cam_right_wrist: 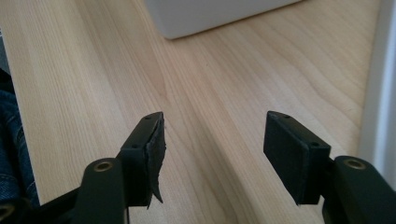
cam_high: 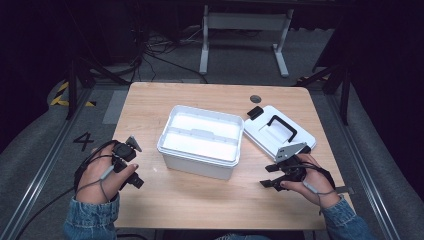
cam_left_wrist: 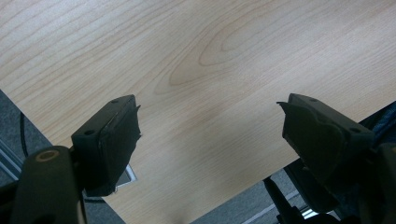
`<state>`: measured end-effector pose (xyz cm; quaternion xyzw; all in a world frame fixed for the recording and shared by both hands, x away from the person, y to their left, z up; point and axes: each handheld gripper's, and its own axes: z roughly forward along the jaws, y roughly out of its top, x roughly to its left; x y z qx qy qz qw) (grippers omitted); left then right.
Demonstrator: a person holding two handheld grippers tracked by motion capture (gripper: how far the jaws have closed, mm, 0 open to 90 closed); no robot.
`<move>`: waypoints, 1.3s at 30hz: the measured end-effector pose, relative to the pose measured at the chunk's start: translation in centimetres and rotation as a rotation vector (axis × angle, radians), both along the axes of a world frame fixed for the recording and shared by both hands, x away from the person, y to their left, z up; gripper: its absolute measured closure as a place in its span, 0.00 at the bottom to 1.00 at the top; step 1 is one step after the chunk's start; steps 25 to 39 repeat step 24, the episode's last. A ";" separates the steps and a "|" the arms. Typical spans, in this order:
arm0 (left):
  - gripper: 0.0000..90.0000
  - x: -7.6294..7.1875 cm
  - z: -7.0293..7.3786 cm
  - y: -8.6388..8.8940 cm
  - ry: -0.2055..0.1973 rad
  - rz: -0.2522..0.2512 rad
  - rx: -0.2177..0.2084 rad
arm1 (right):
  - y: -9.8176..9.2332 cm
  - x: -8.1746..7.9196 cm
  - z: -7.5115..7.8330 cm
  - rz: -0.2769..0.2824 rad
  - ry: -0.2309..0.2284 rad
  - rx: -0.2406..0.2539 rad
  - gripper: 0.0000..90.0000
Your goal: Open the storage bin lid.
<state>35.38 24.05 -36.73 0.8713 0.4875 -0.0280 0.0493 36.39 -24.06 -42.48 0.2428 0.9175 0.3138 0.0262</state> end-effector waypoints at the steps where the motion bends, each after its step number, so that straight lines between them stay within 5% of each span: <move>1: 0.22 0.0 0.0 0.0 -0.003 -0.002 -0.003 | 0.2 0.0 -0.2 0.002 0.004 -0.010 0.44; 14: 0.21 0.2 0.0 0.1 -0.018 -0.005 0.001 | 1.3 -0.1 -2.4 0.026 0.024 -0.077 0.43; 39: 0.21 0.2 0.0 0.1 -0.021 -0.005 0.002 | 1.5 -0.2 -2.7 0.025 0.027 -0.082 0.42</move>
